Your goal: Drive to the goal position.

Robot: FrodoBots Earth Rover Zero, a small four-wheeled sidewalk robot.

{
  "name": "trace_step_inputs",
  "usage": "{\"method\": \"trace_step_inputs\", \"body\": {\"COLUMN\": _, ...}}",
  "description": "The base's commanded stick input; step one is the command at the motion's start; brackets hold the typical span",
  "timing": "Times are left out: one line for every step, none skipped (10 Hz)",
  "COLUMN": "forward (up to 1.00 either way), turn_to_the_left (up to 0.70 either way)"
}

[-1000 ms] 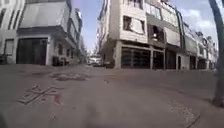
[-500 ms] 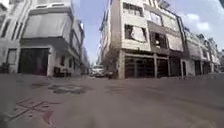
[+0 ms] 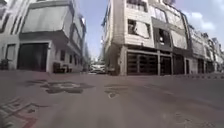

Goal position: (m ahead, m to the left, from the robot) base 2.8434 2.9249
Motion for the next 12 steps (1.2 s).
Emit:
{"method": "trace_step_inputs", "body": {"forward": 0.85, "turn_to_the_left": 0.00}}
{"method": "trace_step_inputs", "body": {"forward": 0.85, "turn_to_the_left": 0.00}}
{"method": "trace_step_inputs", "body": {"forward": 0.85, "turn_to_the_left": 0.00}}
{"method": "trace_step_inputs", "body": {"forward": 0.85, "turn_to_the_left": 0.00}}
{"method": "trace_step_inputs", "body": {"forward": 0.85, "turn_to_the_left": 0.00}}
{"method": "trace_step_inputs", "body": {"forward": 0.85, "turn_to_the_left": 0.00}}
{"method": "trace_step_inputs", "body": {"forward": 0.85, "turn_to_the_left": 0.00}}
{"method": "trace_step_inputs", "body": {"forward": 0.85, "turn_to_the_left": 0.00}}
{"method": "trace_step_inputs", "body": {"forward": 0.85, "turn_to_the_left": 0.00}}
{"method": "trace_step_inputs", "body": {"forward": 0.85, "turn_to_the_left": 0.00}}
{"method": "trace_step_inputs", "body": {"forward": 0.85, "turn_to_the_left": 0.09}}
{"method": "trace_step_inputs", "body": {"forward": 0.85, "turn_to_the_left": 0.34}}
